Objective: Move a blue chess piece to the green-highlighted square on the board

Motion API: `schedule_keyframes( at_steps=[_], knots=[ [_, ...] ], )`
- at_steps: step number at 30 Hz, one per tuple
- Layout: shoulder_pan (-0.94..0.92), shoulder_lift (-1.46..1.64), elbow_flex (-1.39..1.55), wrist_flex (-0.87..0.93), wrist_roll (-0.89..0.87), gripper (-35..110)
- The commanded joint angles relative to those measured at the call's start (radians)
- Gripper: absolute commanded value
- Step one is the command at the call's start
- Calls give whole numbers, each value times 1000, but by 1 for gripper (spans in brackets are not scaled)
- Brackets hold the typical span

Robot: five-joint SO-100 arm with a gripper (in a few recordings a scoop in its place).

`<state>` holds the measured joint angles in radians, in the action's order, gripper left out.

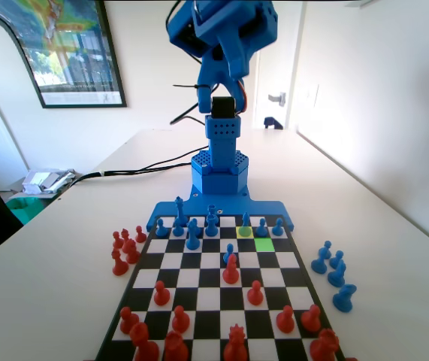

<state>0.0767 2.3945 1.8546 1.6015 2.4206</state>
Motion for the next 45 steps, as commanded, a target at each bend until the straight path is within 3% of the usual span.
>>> schedule_keyframes(
  at_steps=[1,8,26,38,45],
  knots=[
    [-35,-95,-72,8,224,1],
    [-43,-236,-9,-54,330,1],
    [41,-334,469,-436,302,6],
    [106,-462,422,-397,265,8],
    [114,-486,476,-492,261,9]
  ],
)
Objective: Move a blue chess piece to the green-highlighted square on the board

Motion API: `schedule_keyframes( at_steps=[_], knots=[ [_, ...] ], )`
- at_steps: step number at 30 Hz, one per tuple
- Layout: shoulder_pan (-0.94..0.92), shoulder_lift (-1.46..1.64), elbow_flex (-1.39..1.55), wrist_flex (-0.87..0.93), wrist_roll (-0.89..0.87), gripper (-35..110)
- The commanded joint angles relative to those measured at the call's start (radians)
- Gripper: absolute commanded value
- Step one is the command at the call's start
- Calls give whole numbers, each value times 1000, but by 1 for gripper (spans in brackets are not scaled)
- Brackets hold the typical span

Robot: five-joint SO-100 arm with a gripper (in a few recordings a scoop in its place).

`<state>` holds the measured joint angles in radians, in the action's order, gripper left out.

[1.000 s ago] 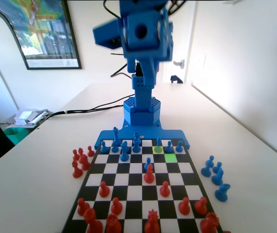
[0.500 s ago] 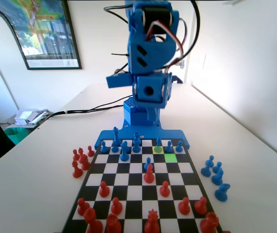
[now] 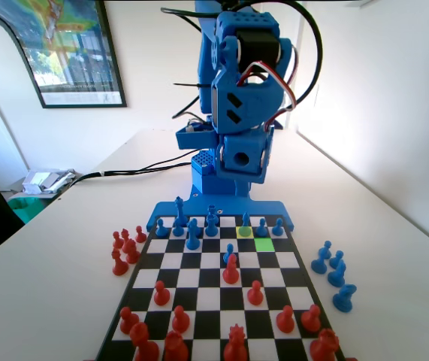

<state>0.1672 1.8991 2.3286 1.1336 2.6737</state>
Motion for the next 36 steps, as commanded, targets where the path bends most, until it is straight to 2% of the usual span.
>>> schedule_keyframes(
  at_steps=[1,15,36],
  knots=[
    [23,3,6,-40,8,9],
    [34,-58,95,-215,0,9],
    [52,-89,192,-376,3,9]
  ],
)
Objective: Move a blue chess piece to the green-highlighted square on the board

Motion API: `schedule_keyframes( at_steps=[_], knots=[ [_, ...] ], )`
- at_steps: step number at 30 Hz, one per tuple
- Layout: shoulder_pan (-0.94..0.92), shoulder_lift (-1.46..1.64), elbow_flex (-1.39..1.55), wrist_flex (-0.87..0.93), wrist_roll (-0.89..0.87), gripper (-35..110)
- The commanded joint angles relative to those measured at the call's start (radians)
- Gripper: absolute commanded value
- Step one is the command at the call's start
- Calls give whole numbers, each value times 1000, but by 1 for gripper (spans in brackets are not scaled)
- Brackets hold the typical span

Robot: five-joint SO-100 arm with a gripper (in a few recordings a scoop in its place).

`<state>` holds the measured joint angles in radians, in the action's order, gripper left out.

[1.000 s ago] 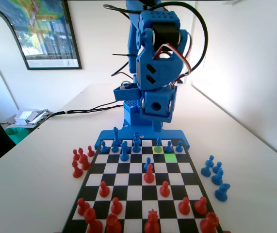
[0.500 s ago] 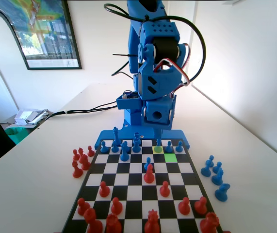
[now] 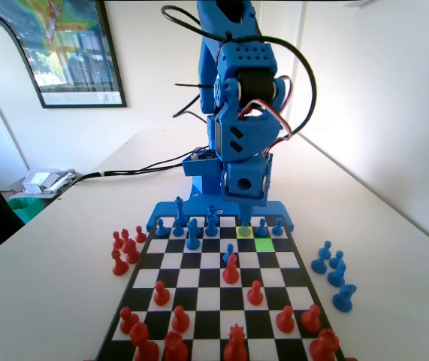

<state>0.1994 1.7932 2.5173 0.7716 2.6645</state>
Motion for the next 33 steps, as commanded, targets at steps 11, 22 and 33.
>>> schedule_keyframes(
  at_steps=[11,22,33],
  knots=[
    [20,-6,25,-78,18,9],
    [21,-29,63,-164,26,9],
    [21,-29,100,-219,44,1]
  ],
)
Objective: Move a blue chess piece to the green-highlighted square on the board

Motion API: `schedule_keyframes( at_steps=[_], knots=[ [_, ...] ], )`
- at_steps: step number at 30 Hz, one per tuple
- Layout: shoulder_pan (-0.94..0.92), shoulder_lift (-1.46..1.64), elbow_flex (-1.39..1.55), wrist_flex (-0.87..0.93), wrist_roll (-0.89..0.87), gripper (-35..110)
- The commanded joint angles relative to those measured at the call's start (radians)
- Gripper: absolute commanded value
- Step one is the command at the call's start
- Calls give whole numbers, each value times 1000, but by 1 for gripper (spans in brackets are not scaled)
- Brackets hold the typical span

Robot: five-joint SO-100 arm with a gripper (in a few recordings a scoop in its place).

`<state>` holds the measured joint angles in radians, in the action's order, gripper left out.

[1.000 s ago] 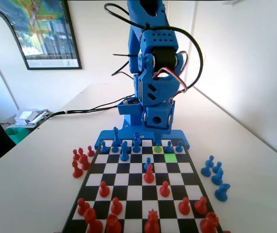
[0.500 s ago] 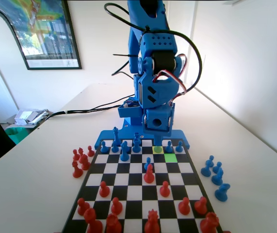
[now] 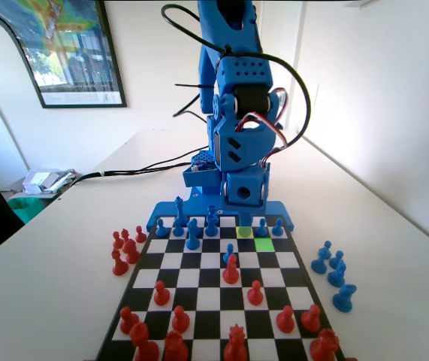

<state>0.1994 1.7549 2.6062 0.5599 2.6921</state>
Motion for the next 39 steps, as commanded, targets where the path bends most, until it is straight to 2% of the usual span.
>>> schedule_keyframes(
  at_steps=[1,12,20,24,30,39],
  knots=[
    [21,9,17,-15,20,1],
    [12,9,0,-11,8,1],
    [-2,6,-265,287,-74,1],
    [17,-17,-390,377,-166,1],
    [72,-80,-425,314,-342,1],
    [112,-110,-321,186,-431,1]
  ],
)
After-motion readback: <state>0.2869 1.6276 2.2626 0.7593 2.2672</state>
